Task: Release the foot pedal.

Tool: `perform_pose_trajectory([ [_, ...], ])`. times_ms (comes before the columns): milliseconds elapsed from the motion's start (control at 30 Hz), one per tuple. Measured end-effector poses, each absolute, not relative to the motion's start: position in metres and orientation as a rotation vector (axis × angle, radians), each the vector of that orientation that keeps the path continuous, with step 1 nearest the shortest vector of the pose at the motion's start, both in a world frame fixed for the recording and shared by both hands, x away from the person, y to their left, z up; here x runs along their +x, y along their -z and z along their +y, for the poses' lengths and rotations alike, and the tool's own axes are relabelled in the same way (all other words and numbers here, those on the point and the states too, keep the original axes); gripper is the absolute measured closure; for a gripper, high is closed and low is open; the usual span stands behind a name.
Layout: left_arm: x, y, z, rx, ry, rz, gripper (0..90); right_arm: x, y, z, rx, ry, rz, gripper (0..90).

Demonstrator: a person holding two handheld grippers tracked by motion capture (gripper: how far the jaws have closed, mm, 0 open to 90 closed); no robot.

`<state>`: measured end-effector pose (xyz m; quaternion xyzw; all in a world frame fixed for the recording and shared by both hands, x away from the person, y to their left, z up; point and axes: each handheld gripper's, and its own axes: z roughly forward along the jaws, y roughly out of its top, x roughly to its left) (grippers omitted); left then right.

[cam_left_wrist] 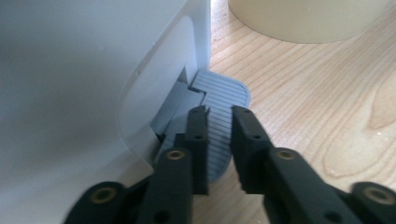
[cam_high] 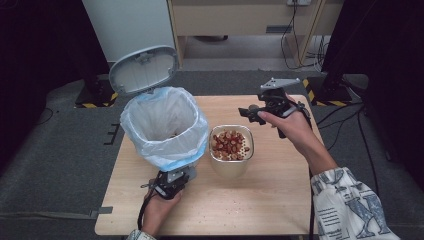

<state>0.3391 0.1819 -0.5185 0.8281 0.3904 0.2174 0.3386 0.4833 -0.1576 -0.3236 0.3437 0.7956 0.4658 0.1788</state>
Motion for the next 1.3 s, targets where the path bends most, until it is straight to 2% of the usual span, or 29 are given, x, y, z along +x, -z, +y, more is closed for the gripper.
perform_pose_trajectory([
  [67,0.336,0.518,0.181,2.135,-0.556,1.015,67.3,0.484,0.327,-0.165,0.996,-1.310,2.234,7.7],
  [233,0.329,0.510,0.182,2.042,-0.572,1.035,60.2,0.485,0.336,-0.185,1.052,-1.271,2.207,7.3],
  [533,0.323,0.508,0.180,2.073,-0.549,1.011,46.1,0.486,0.357,-0.216,1.183,-1.211,2.107,6.3],
  [1300,0.311,0.504,0.200,2.074,-0.493,1.031,34.1,0.457,0.428,-0.254,1.360,-1.115,1.980,5.5],
])
